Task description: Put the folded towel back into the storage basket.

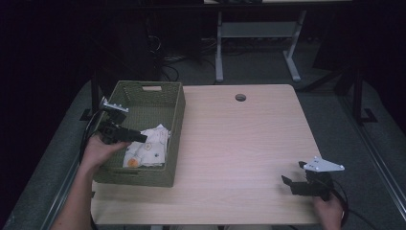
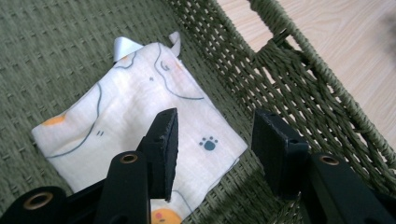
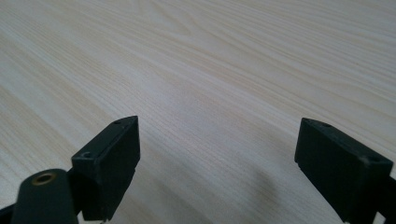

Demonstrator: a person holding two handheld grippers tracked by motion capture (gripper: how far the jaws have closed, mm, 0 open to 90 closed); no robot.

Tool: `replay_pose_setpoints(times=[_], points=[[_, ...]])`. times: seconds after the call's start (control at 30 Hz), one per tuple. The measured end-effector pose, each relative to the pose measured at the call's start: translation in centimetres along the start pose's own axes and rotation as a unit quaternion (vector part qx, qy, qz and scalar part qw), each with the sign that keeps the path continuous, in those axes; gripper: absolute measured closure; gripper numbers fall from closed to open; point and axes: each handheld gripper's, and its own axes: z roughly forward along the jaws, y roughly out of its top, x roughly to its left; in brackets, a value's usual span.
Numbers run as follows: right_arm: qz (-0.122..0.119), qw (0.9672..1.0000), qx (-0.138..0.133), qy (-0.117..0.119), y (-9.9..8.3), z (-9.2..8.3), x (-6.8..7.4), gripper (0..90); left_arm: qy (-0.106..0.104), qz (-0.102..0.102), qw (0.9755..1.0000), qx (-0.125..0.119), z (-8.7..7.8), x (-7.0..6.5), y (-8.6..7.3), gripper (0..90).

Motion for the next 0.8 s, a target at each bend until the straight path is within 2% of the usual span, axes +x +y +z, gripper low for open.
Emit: replay_pose_setpoints(times=[0.3,0.43,0.63,0.8], points=[[-0.002,1.0000,0.002,-0.004,-0.1,0.0,-0.1,13.7,0.003,-0.010,0.9999,-0.005,0.3,-0.6,0.2,43.1],[-0.001,1.0000,0.001,-0.003,-0.1,-0.1,0.0,13.7,0.004,-0.006,0.9999,-0.010,0.2,-1.0,0.3,41.7],[-0.001,1.0000,0.001,-0.002,-0.1,-0.2,0.1,13.7,0.000,-0.011,0.9998,-0.018,0.0,-1.5,0.3,40.3],[-0.002,1.0000,-0.002,-0.003,-0.1,-0.2,0.0,13.7,-0.002,-0.005,0.9996,-0.026,-0.3,-2.0,0.6,39.1]])
